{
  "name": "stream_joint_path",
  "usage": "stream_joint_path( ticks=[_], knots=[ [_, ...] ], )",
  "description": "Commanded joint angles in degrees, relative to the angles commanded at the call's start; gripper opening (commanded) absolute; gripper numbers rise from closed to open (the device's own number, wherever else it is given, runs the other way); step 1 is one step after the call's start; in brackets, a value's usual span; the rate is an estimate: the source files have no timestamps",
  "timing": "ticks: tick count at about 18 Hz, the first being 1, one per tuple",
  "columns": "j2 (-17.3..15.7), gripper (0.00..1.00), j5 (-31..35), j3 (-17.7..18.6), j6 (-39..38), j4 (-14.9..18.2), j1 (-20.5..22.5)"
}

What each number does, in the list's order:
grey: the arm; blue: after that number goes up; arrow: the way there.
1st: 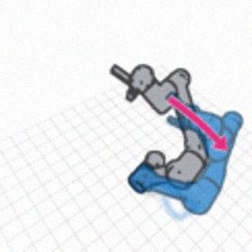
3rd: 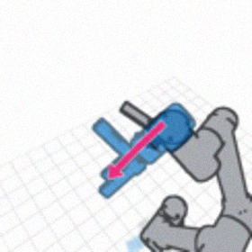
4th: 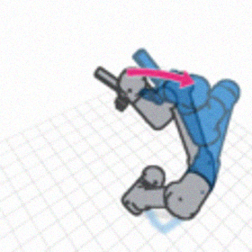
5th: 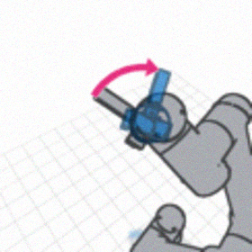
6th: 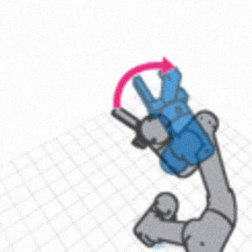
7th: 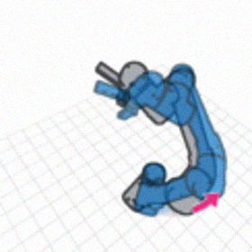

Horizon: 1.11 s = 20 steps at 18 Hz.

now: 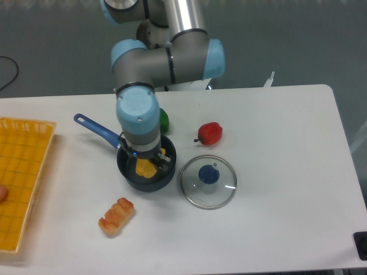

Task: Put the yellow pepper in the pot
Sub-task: 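Lower the yellow pepper into the saucepan and open the gripper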

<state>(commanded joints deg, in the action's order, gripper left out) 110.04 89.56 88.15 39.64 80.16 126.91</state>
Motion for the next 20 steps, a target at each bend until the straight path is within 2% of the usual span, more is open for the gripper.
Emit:
stream_joint_path(
  ticks=[7, 9, 17, 20],
  knots=[
    [0.2, 0.64, 1.9, 1.0, -0.1, -0.4, -1.8],
    [0.3, 0.69, 3.5, 1.8, 0.0, -0.4, -1.9],
    [0.9, 0.69, 4.1, 2.9, 0.8, -0.4, -2.3],
    [0.9, 0.76, 5.1, 3.2, 0.8, -0.4, -2.3]
  ],
)
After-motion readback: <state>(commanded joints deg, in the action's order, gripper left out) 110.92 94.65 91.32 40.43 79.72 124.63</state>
